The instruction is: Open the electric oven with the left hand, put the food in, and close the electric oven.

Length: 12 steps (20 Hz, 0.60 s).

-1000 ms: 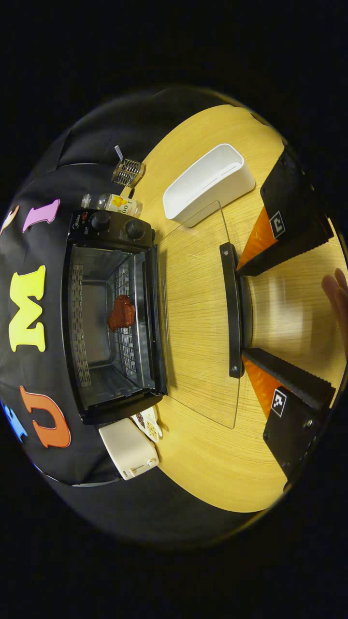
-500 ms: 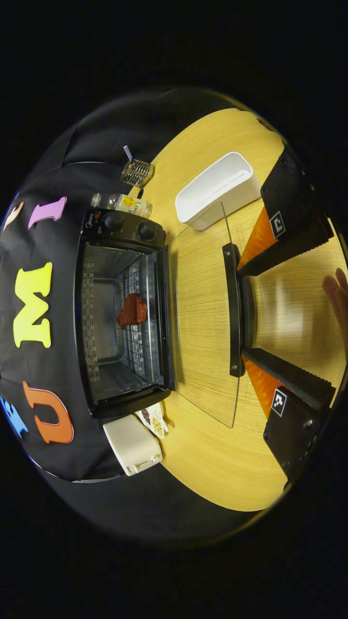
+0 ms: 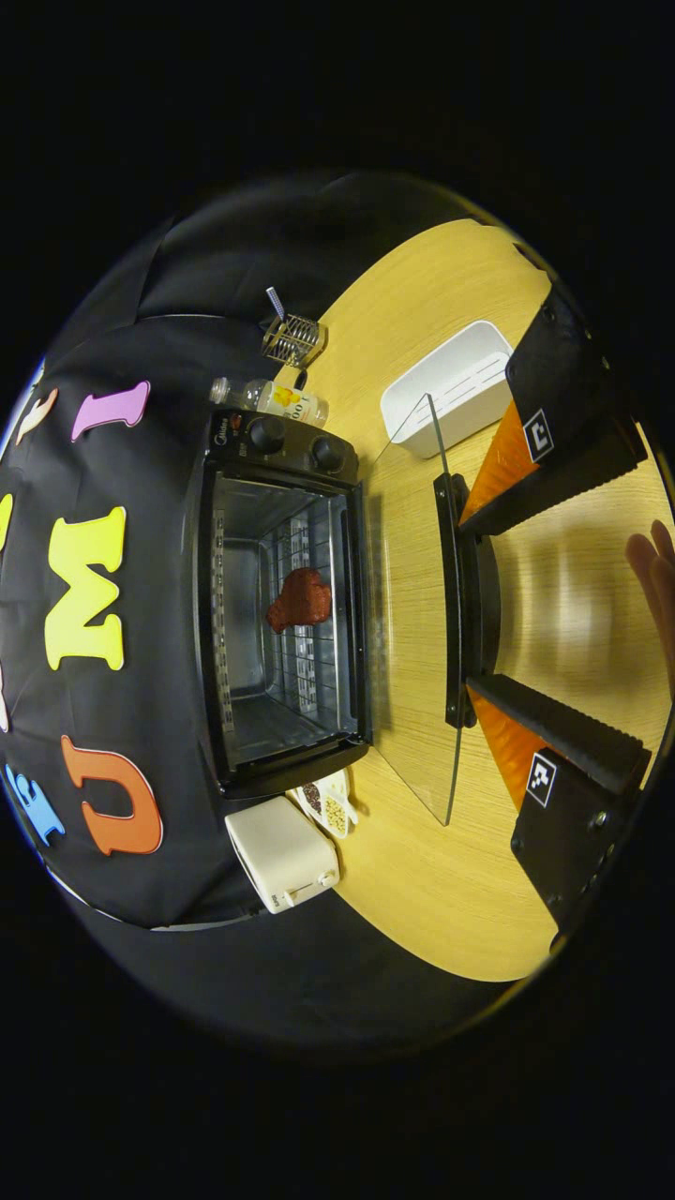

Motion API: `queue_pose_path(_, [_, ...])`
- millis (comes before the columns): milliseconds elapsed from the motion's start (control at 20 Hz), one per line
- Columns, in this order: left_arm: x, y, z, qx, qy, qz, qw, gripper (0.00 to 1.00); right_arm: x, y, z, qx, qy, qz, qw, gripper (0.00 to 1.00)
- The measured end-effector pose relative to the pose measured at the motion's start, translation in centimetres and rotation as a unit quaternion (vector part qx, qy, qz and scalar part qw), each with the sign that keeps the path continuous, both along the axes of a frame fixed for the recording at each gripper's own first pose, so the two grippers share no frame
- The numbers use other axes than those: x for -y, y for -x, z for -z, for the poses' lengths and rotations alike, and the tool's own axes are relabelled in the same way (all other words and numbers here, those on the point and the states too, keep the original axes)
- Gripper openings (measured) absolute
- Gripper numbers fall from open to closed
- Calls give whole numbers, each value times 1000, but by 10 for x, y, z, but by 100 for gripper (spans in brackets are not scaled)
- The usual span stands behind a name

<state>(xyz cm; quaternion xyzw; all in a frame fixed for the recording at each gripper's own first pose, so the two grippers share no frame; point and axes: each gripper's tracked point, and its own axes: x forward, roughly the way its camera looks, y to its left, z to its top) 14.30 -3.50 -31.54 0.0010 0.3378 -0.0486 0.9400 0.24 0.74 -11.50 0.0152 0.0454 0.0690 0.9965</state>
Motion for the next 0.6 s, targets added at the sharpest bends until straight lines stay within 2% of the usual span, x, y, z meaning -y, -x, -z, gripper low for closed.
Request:
queue_pose_path(250, [0, -25, -35, 38, 10, -4, 999, 96, 5, -2, 1, -4, 5, 5, 1000, 99])
queue_pose_path(300, [-1, -30, -42, 44, 11, -5, 999, 97, 6, -1, 1, -4, 6, 5, 1000, 96])
queue_pose_path(400, [-2, -48, -59, 66, 14, -6, 998, 98, 10, 0, -3, -3, 7, 9, 1000, 99])
queue_pose_path(450, [-2, -56, -66, 73, 15, -6, 997, 89, 13, 0, -4, -2, 8, 12, 1000, 99])
queue_pose_path(500, [-3, -64, -72, 82, 18, -8, 996, 98, 15, 1, -7, 0, 9, 13, 1000, 96])
queue_pose_path(550, [-3, -73, -77, 87, 23, -11, 996, 98, 18, 2, -9, 1, 9, 15, 1000, 99])
queue_pose_path(600, [-3, -83, -82, 96, 28, -14, 995, 98, 21, 3, -11, 4, 9, 17, 1000, 96])
